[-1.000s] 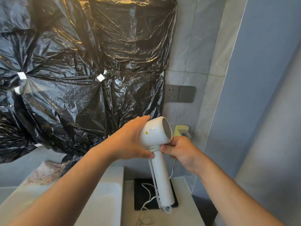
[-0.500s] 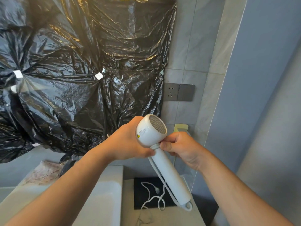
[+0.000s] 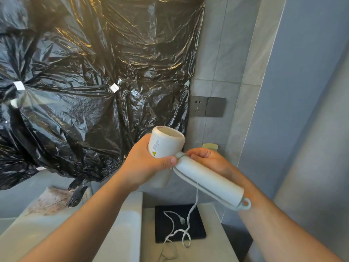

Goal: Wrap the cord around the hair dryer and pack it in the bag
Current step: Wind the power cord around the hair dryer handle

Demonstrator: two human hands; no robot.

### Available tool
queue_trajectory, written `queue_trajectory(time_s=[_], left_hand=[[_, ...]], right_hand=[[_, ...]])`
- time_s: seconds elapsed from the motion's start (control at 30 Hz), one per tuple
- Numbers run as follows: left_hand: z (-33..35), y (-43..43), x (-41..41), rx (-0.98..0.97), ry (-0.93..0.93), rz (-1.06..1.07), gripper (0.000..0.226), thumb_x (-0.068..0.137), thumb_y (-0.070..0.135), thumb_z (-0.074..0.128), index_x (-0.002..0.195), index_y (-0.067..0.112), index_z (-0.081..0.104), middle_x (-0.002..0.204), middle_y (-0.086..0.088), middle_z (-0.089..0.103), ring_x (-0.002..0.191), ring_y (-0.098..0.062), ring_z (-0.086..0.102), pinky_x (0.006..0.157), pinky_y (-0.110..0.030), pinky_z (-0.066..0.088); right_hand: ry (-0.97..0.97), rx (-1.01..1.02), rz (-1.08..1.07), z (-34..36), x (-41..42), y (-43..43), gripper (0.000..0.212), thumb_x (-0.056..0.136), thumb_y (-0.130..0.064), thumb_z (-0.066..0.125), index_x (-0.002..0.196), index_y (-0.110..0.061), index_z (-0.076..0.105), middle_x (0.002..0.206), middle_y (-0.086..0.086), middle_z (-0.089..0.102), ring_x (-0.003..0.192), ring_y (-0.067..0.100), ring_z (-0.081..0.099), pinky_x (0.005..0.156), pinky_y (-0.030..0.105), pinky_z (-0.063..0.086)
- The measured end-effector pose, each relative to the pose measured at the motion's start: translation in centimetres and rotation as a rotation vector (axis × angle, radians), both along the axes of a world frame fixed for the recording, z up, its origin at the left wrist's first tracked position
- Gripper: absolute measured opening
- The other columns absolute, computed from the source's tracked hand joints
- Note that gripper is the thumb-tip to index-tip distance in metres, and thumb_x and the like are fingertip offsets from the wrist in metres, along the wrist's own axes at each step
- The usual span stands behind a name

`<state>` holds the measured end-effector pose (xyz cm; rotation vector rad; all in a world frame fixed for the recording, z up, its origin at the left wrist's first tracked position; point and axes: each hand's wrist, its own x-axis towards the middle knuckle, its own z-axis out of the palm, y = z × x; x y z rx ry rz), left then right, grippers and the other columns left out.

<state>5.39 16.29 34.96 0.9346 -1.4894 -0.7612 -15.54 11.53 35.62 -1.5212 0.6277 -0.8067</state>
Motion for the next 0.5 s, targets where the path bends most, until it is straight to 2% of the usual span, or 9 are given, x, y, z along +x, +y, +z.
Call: queue_trajectory(time_s=[0.07, 0.1, 0.17, 0.23, 0.33, 0.43, 0.5], left_hand=[[0.1, 0.2, -0.6, 0.004, 0.127, 0.038, 0.065, 0.054, 0.039, 0.086, 0.111, 0.017, 0.065, 0.101, -0.011, 0.072, 0.089, -0.029, 0.067, 0.077, -0.044, 0.057], [0.2, 0.4, -1.1, 0.008, 0.178, 0.033, 0.059, 0.055, 0.038, 0.085, 0.107, 0.017, 0.067, 0.097, -0.01, 0.072, 0.086, -0.025, 0.067, 0.074, -0.044, 0.056], [0.5, 0.6, -2.0, 0.026, 0.24, 0.022, 0.049, 0.059, 0.037, 0.082, 0.1, 0.013, 0.069, 0.091, -0.012, 0.071, 0.081, -0.025, 0.066, 0.072, -0.049, 0.056], [0.9, 0.8, -2.6, 0.053, 0.268, 0.068, 0.045, 0.06, 0.038, 0.08, 0.095, 0.012, 0.069, 0.087, -0.016, 0.07, 0.077, -0.027, 0.066, 0.073, -0.058, 0.057], [1.4, 0.8, -2.8, 0.074, 0.223, 0.16, 0.039, 0.058, 0.038, 0.077, 0.09, 0.018, 0.069, 0.089, -0.019, 0.071, 0.075, -0.025, 0.066, 0.073, -0.059, 0.056], [1.6, 1.1, -3.0, 0.046, 0.157, 0.274, 0.025, 0.06, 0.03, 0.079, 0.08, 0.024, 0.066, 0.072, 0.001, 0.071, 0.062, -0.009, 0.064, 0.06, -0.038, 0.057], [1.5, 0.9, -3.2, 0.013, 0.156, 0.343, 0.024, 0.065, 0.021, 0.084, 0.079, 0.021, 0.064, 0.065, 0.007, 0.068, 0.053, -0.001, 0.061, 0.051, -0.026, 0.053]], right_hand=[[-0.292, 0.15, 0.118, -1.1, 0.3, -0.5, 0.026, 0.071, -0.018, 0.079, 0.097, -0.019, 0.077, 0.094, 0.004, 0.075, 0.078, 0.016, 0.07, 0.063, 0.025, 0.057], [-0.457, 0.244, 0.217, -1.6, 0.8, -0.3, 0.034, 0.075, -0.02, 0.076, 0.108, -0.013, 0.071, 0.101, 0.008, 0.072, 0.083, 0.018, 0.068, 0.063, 0.025, 0.056], [-0.575, 0.324, 0.222, -1.8, 1.8, 0.5, 0.027, 0.082, -0.018, 0.066, 0.108, -0.012, 0.067, 0.09, 0.006, 0.067, 0.07, 0.013, 0.061, 0.054, 0.02, 0.046], [-0.512, 0.294, 0.038, -1.5, 2.8, 0.9, 0.016, 0.087, -0.008, 0.057, 0.095, -0.015, 0.068, 0.075, 0.001, 0.057, 0.055, 0.006, 0.049, 0.045, 0.017, 0.036], [-0.471, 0.247, -0.121, -1.3, 3.6, 1.4, 0.024, 0.091, 0.001, 0.049, 0.088, -0.016, 0.066, 0.071, -0.001, 0.052, 0.051, 0.005, 0.042, 0.042, 0.015, 0.029], [-0.415, 0.167, -0.219, -1.4, 3.9, 1.9, 0.021, 0.092, 0.001, 0.048, 0.091, -0.015, 0.061, 0.072, 0.0, 0.051, 0.051, 0.006, 0.04, 0.041, 0.016, 0.026], [-0.326, 0.099, -0.301, -1.4, 4.3, 2.4, 0.018, 0.093, 0.0, 0.047, 0.089, -0.013, 0.059, 0.07, 0.002, 0.052, 0.05, 0.007, 0.039, 0.04, 0.017, 0.026]])
